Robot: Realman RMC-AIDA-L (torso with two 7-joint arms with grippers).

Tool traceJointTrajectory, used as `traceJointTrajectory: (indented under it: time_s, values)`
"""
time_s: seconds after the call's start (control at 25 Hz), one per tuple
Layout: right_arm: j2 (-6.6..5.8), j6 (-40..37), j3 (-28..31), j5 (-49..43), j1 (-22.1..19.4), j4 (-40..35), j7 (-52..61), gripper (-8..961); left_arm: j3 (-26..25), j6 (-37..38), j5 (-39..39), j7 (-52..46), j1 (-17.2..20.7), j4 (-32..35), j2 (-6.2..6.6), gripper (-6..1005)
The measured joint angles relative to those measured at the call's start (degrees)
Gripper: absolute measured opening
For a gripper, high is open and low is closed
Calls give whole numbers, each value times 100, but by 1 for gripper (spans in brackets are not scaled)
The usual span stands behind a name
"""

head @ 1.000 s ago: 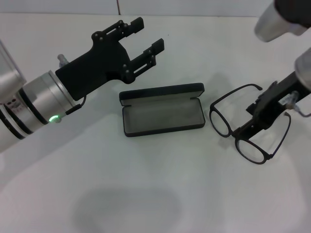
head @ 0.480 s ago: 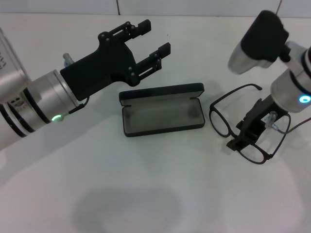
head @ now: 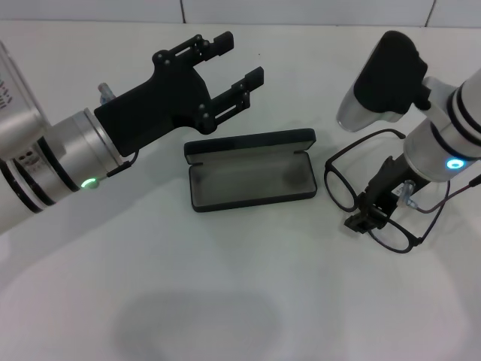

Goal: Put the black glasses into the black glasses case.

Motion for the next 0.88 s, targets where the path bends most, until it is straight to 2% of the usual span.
traceJointTrajectory:
  time_s: [0.28, 0.48, 0.72, 0.88]
  values:
    - [-1, 241, -333, 6, -57, -64, 5, 361, 29, -1, -1, 2, 7, 0, 2, 631]
    - [-7, 125, -316, -21, -87, -119, 20, 176, 35, 0, 41, 3, 18, 0, 5, 631]
    - [-66, -440, 131, -45, -189, -533, -9, 143, 35, 141, 161, -62, 22, 45, 8, 631]
    - [-97, -766, 624, -55, -485, -1116, -93, 122, 26, 274, 188, -113, 47, 48, 9, 631]
